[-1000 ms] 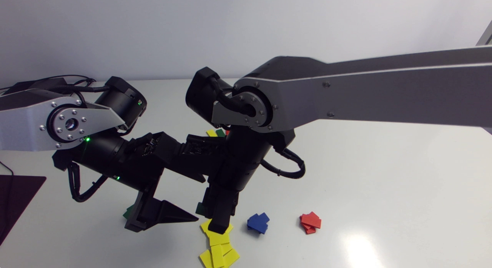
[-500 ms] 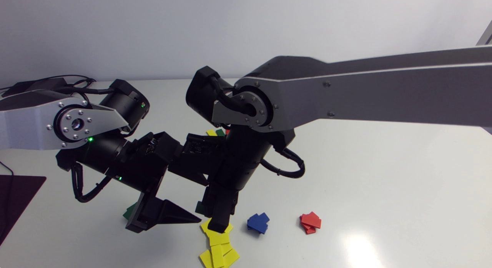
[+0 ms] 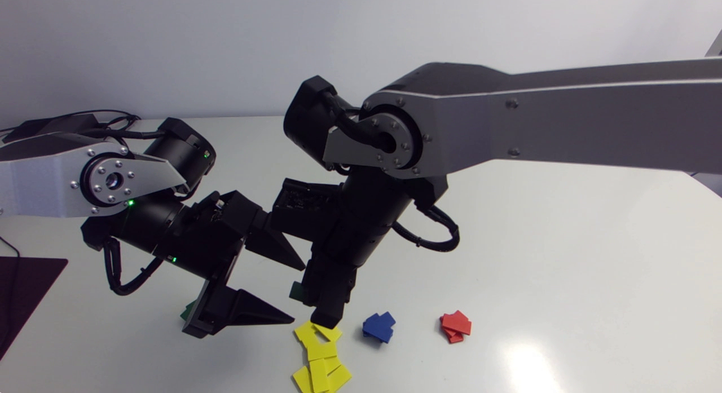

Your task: Take domino bricks one by one from the mixed stack on the table and place each onto the existing stack of the same color.

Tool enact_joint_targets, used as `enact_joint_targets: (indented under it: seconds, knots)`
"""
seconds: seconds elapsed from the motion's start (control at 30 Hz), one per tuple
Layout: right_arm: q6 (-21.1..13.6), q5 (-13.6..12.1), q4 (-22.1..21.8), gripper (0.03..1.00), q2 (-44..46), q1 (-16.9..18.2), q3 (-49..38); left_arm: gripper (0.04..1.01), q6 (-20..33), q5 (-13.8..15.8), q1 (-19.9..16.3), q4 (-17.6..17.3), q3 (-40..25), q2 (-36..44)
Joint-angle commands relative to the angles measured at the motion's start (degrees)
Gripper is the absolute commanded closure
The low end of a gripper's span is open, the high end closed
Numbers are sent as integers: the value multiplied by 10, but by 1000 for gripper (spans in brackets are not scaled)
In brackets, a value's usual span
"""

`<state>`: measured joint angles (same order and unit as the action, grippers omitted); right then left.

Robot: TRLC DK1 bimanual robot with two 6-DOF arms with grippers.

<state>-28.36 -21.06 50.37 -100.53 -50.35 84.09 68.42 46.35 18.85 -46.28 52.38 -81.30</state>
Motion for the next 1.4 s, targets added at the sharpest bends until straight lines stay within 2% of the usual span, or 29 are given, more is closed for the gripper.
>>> enact_joint_targets:
  seconds: [0.0,0.13,0.47,0.57,0.73,0.83,1.1,1.37]
  knots:
    - [-13,-3,1,930,9,2,-15,121,22,9,-4,-7,-12,-17]
    - [-11,-3,0,930,10,1,-18,166,22,15,-5,-7,-11,-18]
    - [-8,-3,-4,930,13,-5,-29,185,21,25,-7,-7,-9,-18]
    - [-7,-3,-5,930,13,-6,-27,266,21,29,-7,-7,-9,-18]
    - [-5,-3,-4,930,16,-11,-24,267,21,33,-8,-7,-9,-22]
    - [-3,-2,-4,930,16,-11,-23,410,22,38,-8,-7,-7,-26]
    - [-3,0,-2,930,21,-11,-20,413,22,42,-7,-7,-7,-34]
    - [-3,0,-3,930,21,-11,-22,456,22,43,-6,-16,-3,-33]
